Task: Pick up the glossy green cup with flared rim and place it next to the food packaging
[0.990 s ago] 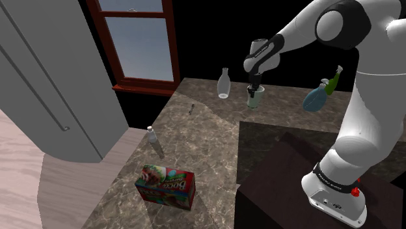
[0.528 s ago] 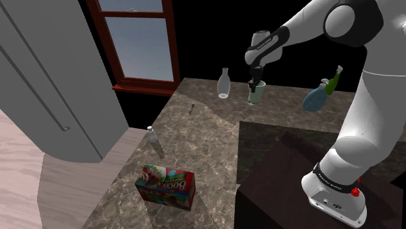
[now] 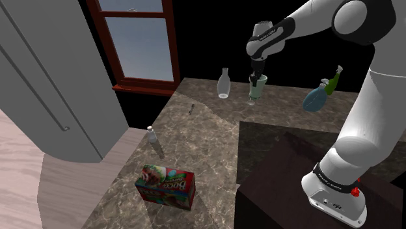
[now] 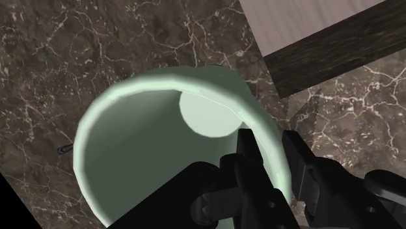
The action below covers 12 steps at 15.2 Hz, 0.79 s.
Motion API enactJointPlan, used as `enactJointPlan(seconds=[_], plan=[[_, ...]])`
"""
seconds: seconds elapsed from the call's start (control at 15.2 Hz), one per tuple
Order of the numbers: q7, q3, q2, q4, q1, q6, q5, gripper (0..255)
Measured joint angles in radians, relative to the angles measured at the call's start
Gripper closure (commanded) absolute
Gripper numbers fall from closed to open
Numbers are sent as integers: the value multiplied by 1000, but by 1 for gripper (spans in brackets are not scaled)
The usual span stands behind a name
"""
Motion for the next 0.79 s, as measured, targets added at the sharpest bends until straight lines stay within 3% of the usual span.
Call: enactJointPlan(seconds=[0.53, 0.79], plan=[[3, -1, -44, 53, 5, -95, -12, 255], [82, 24, -128, -31, 47, -100, -44, 255]])
